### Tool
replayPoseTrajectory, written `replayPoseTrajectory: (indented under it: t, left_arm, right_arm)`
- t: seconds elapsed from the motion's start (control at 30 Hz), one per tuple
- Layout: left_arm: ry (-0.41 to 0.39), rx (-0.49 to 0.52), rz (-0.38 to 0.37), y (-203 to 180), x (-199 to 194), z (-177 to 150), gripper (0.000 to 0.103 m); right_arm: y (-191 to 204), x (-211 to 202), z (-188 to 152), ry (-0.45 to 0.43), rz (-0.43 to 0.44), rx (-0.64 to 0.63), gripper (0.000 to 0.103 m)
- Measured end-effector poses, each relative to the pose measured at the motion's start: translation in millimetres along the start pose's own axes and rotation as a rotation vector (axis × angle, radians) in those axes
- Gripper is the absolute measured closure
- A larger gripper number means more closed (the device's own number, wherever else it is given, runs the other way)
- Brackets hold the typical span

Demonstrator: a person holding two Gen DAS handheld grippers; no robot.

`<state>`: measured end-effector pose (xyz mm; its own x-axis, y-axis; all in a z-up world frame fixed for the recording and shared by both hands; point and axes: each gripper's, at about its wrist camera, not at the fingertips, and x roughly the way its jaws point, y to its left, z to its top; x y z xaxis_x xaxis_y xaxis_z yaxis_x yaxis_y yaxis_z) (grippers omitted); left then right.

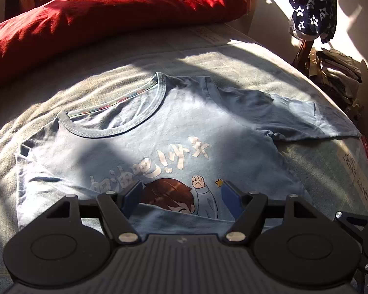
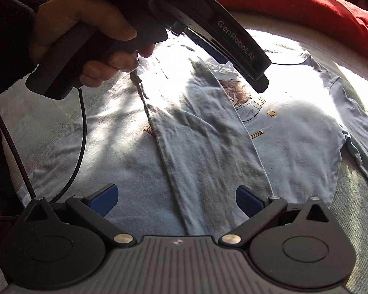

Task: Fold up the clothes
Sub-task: 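Press the folded side near the collar with the left gripper, then lift the right gripper and move it across the shirt toward the collar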

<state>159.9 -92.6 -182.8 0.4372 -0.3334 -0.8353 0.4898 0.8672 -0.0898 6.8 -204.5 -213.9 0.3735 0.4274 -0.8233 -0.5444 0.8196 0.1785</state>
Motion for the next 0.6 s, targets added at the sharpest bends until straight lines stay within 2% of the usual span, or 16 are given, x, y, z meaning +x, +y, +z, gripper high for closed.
replayPoseTrajectory:
  t: [0.07,0.13,0.33,0.53,0.6]
  left_arm:
    - [0.057,-0.071,0.058,18,10,-7,0.032]
    - [0.080,-0.106,0.092,28,19,-12,0.032]
    - [0.032,-0.082,0.061,31,11,-9,0.030]
    - [-0.013,-0.056,0.031,34,2,-7,0.030]
    - [0.000,-0.038,0.040,35,-10,-22,0.030]
  right_arm:
    - [-3,1,0,0.003,0.020,-0.024,0.000]
    - [-4,1,-3,0.005,0.029,-0.041,0.000]
    - [-18,9,-13,0.041,0.025,0.040,0.000]
    - [-17,7,-11,0.043,-0.009,0.026,0.000]
    - [-15,6,-9,0.037,-0.023,0.014,0.000]
